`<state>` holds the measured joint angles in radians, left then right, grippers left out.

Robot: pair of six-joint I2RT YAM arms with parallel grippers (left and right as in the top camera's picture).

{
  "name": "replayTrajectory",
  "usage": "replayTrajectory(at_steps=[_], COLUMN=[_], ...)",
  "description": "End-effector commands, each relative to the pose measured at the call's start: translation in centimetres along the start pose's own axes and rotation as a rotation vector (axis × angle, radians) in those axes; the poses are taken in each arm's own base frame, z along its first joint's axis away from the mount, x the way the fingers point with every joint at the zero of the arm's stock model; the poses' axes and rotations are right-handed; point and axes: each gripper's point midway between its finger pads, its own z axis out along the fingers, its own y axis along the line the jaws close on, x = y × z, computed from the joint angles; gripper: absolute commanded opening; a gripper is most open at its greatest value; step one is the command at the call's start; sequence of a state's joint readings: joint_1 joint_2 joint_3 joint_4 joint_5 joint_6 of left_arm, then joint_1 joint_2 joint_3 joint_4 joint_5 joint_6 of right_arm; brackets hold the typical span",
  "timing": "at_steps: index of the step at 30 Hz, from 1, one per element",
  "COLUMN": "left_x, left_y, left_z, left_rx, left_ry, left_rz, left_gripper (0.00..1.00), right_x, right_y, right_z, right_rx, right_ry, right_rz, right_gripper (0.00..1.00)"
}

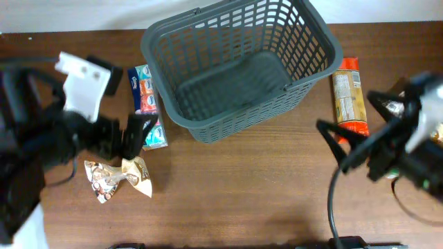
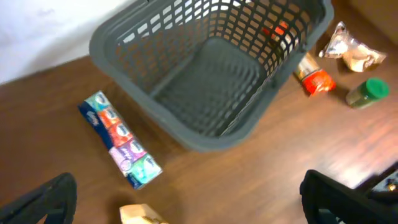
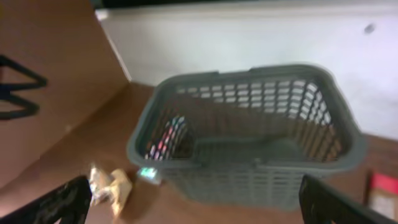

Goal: Pack container
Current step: 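Reach both grippers to the left and right rims of the grey basket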

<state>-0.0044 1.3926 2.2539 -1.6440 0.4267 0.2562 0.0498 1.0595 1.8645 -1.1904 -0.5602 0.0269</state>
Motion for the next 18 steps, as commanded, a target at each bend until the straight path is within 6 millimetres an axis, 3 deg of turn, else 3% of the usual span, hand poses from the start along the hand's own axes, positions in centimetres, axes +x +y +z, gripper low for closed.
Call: replayTrajectory(at_steps=[1, 6, 11, 18], left_x=[-0.9, -0.9, -1.3, -0.9], left_y=[-0.3, 0.4, -1.6, -2.5], left_z=[0.4, 1.9, 2.1, 1.9], left_rx=[0.034, 0.044, 0.175, 0.22], left_ry=[-0.016, 0.021, 0.009, 0.026], left_rz=[-0.07, -0.099, -0.109, -0.125], left_gripper=[0.99, 0.99, 0.99, 0.99], right_x=[0.2, 1.8, 3.1, 3.7], right_y=[0.2, -2.3, -5.3, -6.8], right_z=[1.7, 5.6, 8.9, 11.3], right_rx=[-0.069, -0.063, -0.008, -0.001], right_ry=[0.067, 0.189, 0.274, 0.349], right_rz=[0.048, 0.124, 0.161, 0.221], right_gripper=[0.99, 0.99, 0.99, 0.99])
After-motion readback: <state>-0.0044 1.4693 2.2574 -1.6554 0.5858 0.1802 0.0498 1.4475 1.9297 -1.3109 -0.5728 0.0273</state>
